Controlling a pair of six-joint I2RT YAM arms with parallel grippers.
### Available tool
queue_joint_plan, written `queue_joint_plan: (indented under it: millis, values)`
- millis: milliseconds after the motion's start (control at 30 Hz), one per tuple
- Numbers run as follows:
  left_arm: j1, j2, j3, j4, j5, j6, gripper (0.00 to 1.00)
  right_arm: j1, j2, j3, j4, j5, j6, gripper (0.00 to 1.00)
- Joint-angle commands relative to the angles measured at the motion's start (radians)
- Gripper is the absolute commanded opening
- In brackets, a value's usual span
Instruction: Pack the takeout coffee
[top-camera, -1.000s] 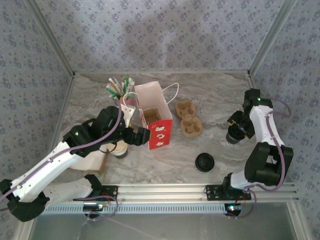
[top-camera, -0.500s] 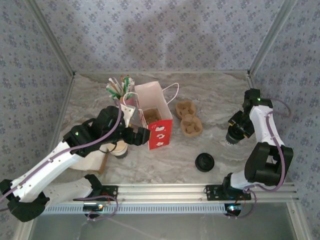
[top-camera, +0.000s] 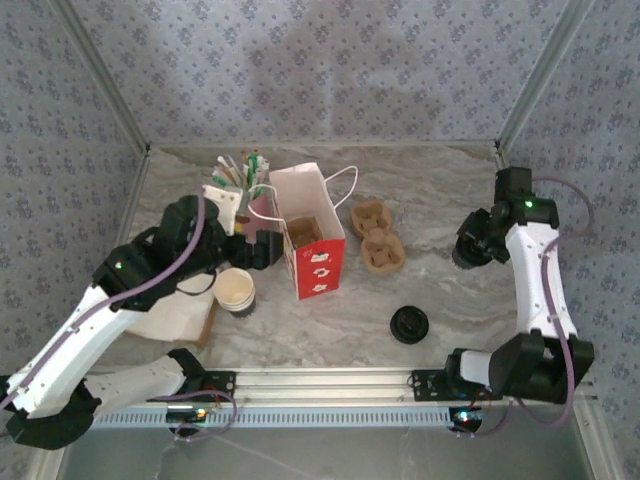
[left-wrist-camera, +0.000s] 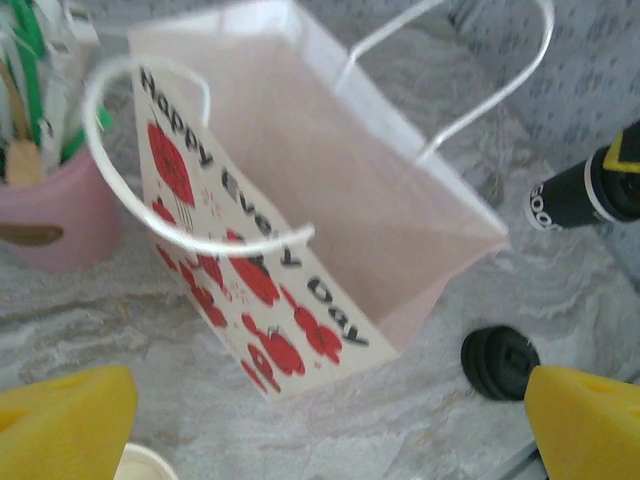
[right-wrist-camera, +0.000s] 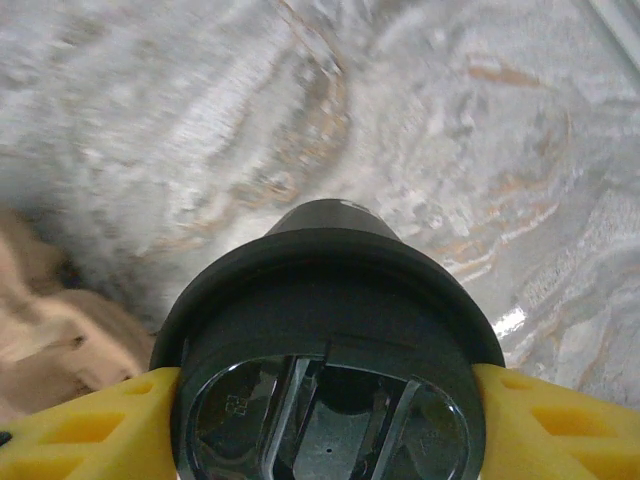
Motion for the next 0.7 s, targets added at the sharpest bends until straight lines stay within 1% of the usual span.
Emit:
queue_joint_plan:
  millis: [0, 133, 267, 300, 367, 500, 600, 667]
  values:
    - [0.051, 0.055, 0.103, -0.053, 0.017, 0.018, 0.99, 0.027, -0.058, 0.09, -0.073, -0.055, -0.065, 0.62]
    - [0.113, 0.16, 0.234, -0.091, 0.064, 0.054, 0.99, 0.085, -0.087, 0.215, -0.11, -0.107, -0.085, 0.62]
    - [0.168, 0.279, 0.368, -0.121, 0.103, 0.093, 0.99, 0.176, -0.089, 0.346, -0.144, -0.148, -0.107, 0.62]
    - [0.176, 0.304, 0.399, -0.128, 0.099, 0.106, 0.99, 0.201, -0.087, 0.376, -0.15, -0.154, -0.11, 0.62]
    - [0.186, 0.375, 0.465, -0.152, 0.057, 0.14, 0.99, 0.262, -0.077, 0.438, -0.165, -0.167, -0.116, 0.62]
    - [0.24, 0.512, 0.611, -0.19, 0.08, 0.185, 0.99, 0.381, -0.044, 0.547, -0.199, -0.183, -0.133, 0.62]
    - [0.28, 0.61, 0.698, -0.196, 0.129, 0.208, 0.99, 0.474, -0.025, 0.608, -0.212, -0.153, -0.141, 0.62]
    - [0.315, 0.678, 0.766, -0.213, 0.193, 0.209, 0.96, 0.535, -0.018, 0.641, -0.213, -0.141, -0.148, 0.62]
